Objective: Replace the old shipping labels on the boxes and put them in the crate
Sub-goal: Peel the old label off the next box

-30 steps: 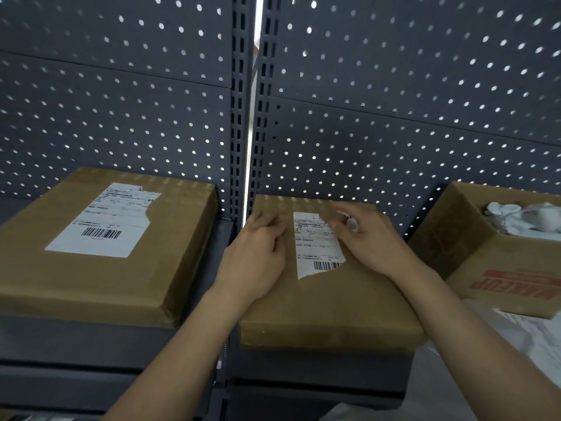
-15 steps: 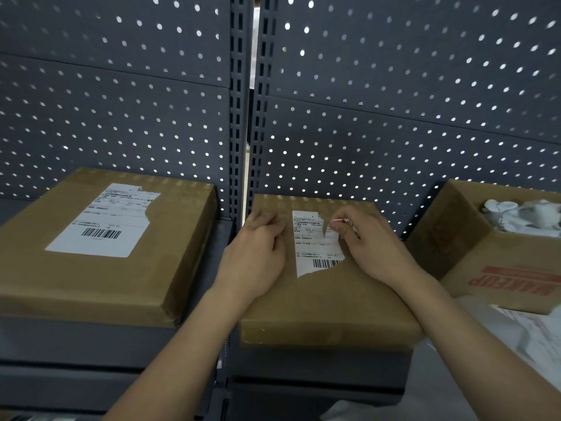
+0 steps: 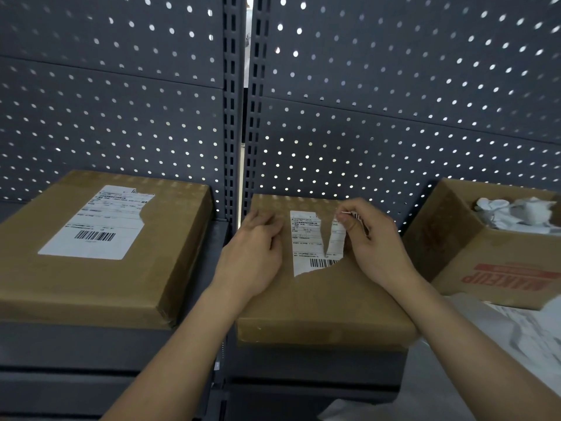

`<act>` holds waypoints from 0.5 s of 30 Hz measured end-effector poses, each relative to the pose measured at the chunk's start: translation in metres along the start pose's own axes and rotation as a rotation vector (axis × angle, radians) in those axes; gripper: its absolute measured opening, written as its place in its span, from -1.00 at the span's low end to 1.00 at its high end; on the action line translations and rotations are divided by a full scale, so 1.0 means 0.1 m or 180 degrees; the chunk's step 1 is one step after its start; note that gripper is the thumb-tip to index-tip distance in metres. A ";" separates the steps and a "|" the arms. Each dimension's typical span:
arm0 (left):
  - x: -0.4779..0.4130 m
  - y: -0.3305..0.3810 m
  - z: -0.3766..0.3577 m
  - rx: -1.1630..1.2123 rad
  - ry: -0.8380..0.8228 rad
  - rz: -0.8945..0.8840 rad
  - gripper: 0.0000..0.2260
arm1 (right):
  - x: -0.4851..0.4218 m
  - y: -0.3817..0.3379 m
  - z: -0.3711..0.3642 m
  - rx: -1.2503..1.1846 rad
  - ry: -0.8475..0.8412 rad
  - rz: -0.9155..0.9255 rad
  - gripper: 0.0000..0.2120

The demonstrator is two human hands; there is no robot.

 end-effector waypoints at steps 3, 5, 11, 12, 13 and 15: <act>0.00 0.00 0.01 -0.0016 -0.0016 -0.0002 -0.61 | -0.04 -0.04 0.03 -0.0451 0.0234 -0.0289 -0.81; 0.00 0.00 0.01 0.0000 -0.0017 0.0002 -0.60 | -0.09 -0.02 0.05 -0.0408 0.0406 -0.0278 -0.79; 0.00 0.00 0.00 0.0026 -0.0003 -0.0010 -0.60 | -0.07 0.09 -0.03 0.0060 0.0055 -0.0636 -0.92; 0.01 -0.01 0.00 0.0015 -0.0002 -0.0011 -0.60 | -0.08 0.10 -0.02 0.0113 0.0051 -0.0670 -0.83; 0.01 -0.01 0.00 0.0002 -0.0001 -0.0018 -0.60 | -0.10 0.11 -0.01 0.0186 0.0017 -0.0659 -0.76; 0.01 -0.01 0.00 0.0002 0.0001 -0.0013 -0.60 | -0.12 0.16 -0.02 0.0357 -0.0114 -0.0639 -0.69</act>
Point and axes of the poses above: each hand's wrist, its own x-axis away from the middle knuckle, its own z-axis out of the back of the hand, y = z × x, the point moved 4 cm from there along -x, towards the middle knuckle, and after that the axes turned 15 degrees about y, right-handed, at the moved point
